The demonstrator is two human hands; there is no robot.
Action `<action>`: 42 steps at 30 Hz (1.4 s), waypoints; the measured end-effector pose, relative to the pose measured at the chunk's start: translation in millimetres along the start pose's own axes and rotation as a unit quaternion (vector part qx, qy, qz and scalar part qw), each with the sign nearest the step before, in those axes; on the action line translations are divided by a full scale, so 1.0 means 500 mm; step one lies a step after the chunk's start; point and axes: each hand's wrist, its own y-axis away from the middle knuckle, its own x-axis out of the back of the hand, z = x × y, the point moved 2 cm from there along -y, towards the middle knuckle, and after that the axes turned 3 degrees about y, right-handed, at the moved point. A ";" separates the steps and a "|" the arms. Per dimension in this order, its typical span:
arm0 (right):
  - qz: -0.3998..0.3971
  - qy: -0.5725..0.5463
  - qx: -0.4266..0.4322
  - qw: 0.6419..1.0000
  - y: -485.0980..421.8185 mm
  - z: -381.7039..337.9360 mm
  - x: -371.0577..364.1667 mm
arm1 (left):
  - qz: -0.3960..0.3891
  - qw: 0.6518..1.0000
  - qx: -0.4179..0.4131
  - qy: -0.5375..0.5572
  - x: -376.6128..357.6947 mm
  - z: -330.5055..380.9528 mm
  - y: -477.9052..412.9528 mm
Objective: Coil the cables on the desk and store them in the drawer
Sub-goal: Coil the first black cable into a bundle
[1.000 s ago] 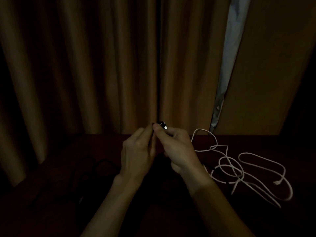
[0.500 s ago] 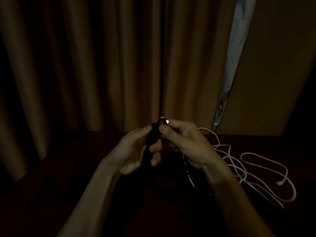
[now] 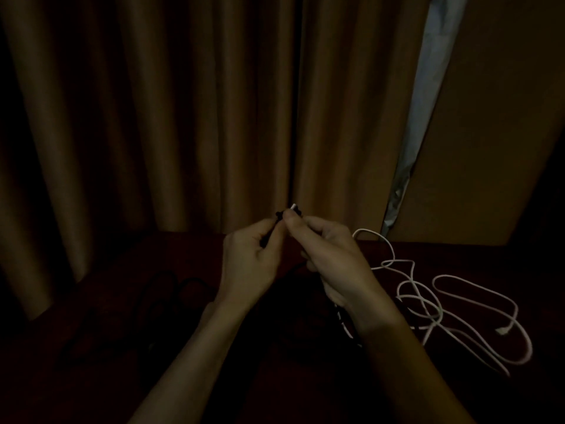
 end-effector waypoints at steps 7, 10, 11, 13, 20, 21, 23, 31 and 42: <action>0.001 -0.036 0.006 0.999 0.000 0.007 -0.011 | 0.057 0.958 -0.220 -0.174 0.008 -0.019 0.005; 0.024 -0.031 0.029 0.999 -0.002 0.004 -0.011 | 0.041 0.941 -0.241 -0.235 0.003 -0.027 0.009; 0.035 -0.018 0.041 0.998 -0.003 0.003 -0.011 | 0.029 0.944 -0.228 -0.236 0.001 -0.023 0.008; 0.038 0.023 0.054 0.998 -0.006 0.003 -0.006 | -0.023 0.970 -0.153 -0.186 -0.002 -0.014 0.003; -0.129 0.065 0.046 0.988 0.007 -0.010 0.020 | -0.304 0.927 0.125 0.182 0.012 0.003 -0.002; -0.154 0.061 0.054 0.985 0.009 -0.014 0.021 | -0.310 0.912 0.138 0.229 0.015 0.006 0.000; -0.178 0.044 0.062 0.981 0.010 -0.020 0.019 | -0.320 0.880 0.171 0.308 0.010 0.007 0.006; -0.136 0.038 0.028 0.990 0.000 -0.021 0.040 | -0.331 0.783 0.258 0.459 -0.001 0.006 0.007; 0.049 0.028 0.016 0.998 -0.009 0.017 -0.007 | -0.064 0.996 -0.032 -0.056 -0.011 -0.020 0.002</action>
